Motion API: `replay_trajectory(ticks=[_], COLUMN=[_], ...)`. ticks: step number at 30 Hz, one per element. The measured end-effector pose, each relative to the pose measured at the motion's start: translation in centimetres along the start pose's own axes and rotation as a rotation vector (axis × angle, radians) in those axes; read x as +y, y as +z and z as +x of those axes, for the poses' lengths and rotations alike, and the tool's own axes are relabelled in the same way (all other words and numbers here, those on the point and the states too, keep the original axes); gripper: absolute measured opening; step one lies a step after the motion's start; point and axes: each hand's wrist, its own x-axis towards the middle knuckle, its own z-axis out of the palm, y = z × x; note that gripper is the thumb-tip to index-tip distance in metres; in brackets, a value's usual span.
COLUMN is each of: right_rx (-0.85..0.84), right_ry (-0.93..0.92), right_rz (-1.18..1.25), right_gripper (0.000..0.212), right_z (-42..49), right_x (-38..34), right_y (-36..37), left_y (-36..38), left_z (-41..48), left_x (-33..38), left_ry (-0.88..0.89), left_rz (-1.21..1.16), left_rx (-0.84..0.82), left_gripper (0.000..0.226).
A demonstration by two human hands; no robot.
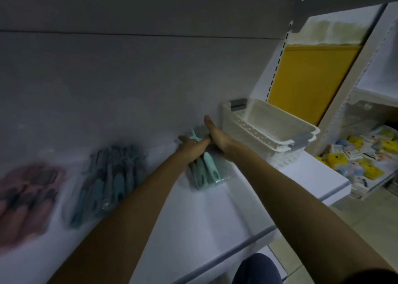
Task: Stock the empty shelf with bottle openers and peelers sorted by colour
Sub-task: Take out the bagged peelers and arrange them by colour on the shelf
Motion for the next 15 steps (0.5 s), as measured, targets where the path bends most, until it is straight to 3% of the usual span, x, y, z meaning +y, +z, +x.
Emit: replay_trajectory(ticks=[1, 3, 7, 9, 11, 15], right_rx=[-0.024, -0.041, 0.120, 0.157, 0.122, 0.046], right_ry=[0.016, -0.012, 0.027, -0.043, -0.103, -0.133], right_rz=[-0.024, -0.040, -0.412, -0.572, -0.596, -0.522], right_gripper=[0.068, 0.062, 0.056, 0.046, 0.039, 0.051], right_z=[0.5, 1.1, 0.6, 0.0, -0.3, 1.2], right_x=[0.2, 0.9, 3.4, 4.8, 5.5, 5.0], right_y=[-0.2, -1.0, -3.3, -3.5, -2.6, -0.7], left_y=[-0.4, -1.1, -1.2, 0.0, 1.1, 2.0], left_z=[0.1, -0.4, -2.6, -3.6, -4.0, -4.0], left_x=[-0.2, -1.0, -3.6, -4.8, -5.7, -6.3], left_ry=[-0.053, -0.035, 0.103, 0.183, 0.235, 0.243], left_rz=[0.054, 0.094, 0.277, 0.347, 0.464, 0.638], left_rx=[0.051, 0.175, 0.233, 0.245, 0.241, 0.306], left_gripper=[0.108, 0.115, 0.099, 0.093, 0.089, 0.078])
